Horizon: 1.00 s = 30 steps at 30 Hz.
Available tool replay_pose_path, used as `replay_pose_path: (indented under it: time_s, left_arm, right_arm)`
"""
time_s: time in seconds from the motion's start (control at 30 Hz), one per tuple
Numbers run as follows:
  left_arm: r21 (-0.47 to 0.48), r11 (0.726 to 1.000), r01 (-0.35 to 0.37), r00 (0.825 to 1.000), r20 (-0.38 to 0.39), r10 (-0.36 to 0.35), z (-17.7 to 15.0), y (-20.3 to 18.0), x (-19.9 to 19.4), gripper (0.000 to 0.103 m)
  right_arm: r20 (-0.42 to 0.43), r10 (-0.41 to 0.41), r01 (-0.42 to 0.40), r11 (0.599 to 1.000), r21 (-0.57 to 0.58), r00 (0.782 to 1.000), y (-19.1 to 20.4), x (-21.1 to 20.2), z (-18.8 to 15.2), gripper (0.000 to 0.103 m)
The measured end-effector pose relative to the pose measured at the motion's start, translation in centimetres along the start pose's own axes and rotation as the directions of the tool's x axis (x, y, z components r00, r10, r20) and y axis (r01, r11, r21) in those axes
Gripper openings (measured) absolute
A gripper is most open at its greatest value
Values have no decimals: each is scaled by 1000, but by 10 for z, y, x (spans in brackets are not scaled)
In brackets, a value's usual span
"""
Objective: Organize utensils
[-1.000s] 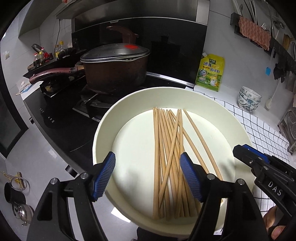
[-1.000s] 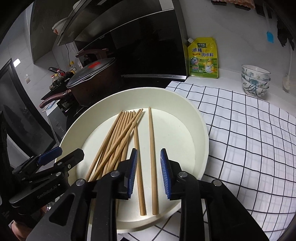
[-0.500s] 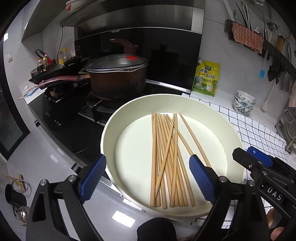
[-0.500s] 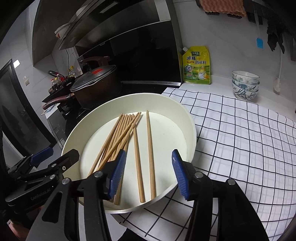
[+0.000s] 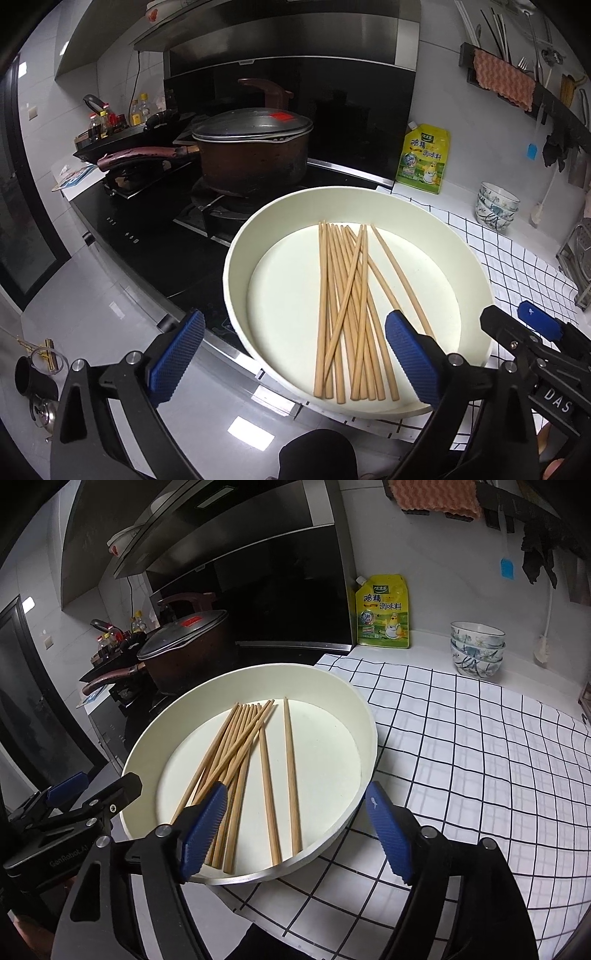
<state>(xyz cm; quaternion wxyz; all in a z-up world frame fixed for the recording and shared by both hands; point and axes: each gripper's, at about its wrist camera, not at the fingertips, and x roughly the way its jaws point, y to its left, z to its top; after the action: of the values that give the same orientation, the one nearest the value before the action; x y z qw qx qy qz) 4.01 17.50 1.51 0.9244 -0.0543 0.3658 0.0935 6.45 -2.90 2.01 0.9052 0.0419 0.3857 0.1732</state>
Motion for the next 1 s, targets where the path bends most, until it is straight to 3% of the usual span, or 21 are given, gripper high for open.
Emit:
replay_pose_path:
  time_s: [0.63, 1.0]
  left_arm:
    - [-20, 1000, -8, 1000, 18, 9, -1, 3, -11, 97]
    - [-25, 999, -48, 999, 13, 48, -4, 5, -10, 97]
  right_arm:
    - [2, -29, 29, 999, -13, 1000, 4, -8, -3, 77]
    - [0, -28, 28, 999, -16, 1000, 4, -10, -5, 77]
